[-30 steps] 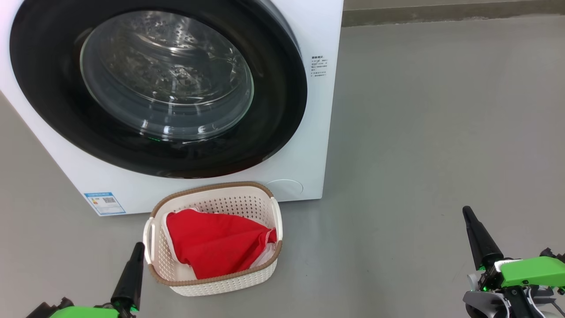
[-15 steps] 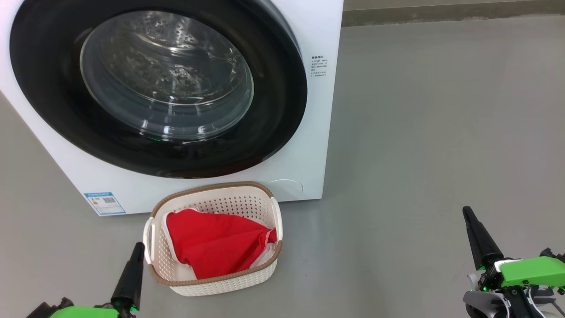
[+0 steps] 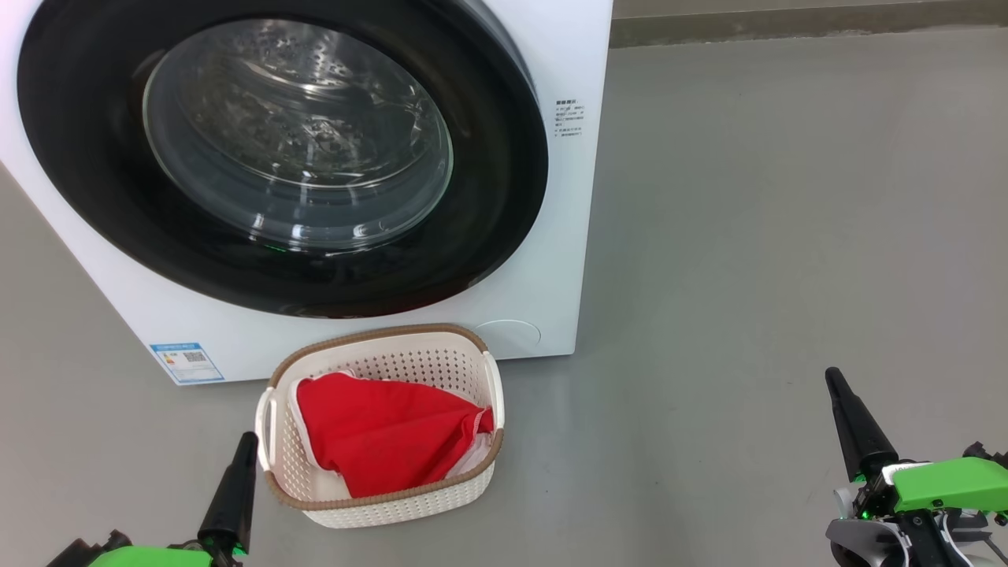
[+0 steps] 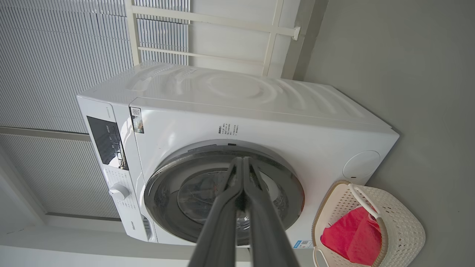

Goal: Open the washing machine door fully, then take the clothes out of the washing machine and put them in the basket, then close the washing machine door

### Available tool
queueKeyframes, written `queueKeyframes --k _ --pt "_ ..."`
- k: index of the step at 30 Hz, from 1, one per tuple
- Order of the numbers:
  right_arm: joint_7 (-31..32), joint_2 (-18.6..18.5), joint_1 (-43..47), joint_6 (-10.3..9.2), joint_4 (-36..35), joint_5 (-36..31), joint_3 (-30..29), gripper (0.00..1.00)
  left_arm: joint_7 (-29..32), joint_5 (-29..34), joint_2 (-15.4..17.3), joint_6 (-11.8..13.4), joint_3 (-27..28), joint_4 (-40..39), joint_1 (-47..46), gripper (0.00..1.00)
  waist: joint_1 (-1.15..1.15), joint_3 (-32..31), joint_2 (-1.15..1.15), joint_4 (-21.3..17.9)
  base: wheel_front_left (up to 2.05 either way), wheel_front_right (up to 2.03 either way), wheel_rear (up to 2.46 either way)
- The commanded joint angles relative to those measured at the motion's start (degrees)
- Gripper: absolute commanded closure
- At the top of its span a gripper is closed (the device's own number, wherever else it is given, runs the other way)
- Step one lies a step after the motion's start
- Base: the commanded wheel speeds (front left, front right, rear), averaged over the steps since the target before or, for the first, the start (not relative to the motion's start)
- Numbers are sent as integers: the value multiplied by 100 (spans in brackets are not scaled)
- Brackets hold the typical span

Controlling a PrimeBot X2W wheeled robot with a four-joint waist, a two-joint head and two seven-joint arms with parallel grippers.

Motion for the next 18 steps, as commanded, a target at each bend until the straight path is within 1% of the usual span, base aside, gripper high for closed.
queueKeyframes --k 1,18 --pt "33 -78 -240 -3 -177 39 85 100 43 -40 106 -41 154 -115 -223 100 0 0 0 0 0 0 0" --pt "33 -78 -240 -3 -177 39 85 100 43 -41 106 -41 153 -115 -223 100 0 0 0 0 0 0 0"
